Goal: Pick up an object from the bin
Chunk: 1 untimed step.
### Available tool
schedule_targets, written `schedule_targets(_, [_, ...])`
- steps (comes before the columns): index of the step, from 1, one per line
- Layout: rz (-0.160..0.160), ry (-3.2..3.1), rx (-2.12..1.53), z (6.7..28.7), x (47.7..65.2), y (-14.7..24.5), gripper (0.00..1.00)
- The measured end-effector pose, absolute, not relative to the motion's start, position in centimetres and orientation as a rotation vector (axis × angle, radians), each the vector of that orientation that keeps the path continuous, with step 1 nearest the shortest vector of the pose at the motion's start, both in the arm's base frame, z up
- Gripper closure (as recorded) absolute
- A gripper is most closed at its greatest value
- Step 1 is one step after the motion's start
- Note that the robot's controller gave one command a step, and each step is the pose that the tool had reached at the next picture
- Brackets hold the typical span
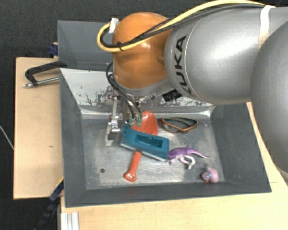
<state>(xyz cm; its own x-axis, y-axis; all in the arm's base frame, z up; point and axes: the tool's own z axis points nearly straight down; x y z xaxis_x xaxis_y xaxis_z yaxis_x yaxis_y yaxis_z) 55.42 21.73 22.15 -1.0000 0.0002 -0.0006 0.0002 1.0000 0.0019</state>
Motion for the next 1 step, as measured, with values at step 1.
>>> schedule_targets(1, [0.003,3.141,0.001,22.15,55.42,21.73,0.0])
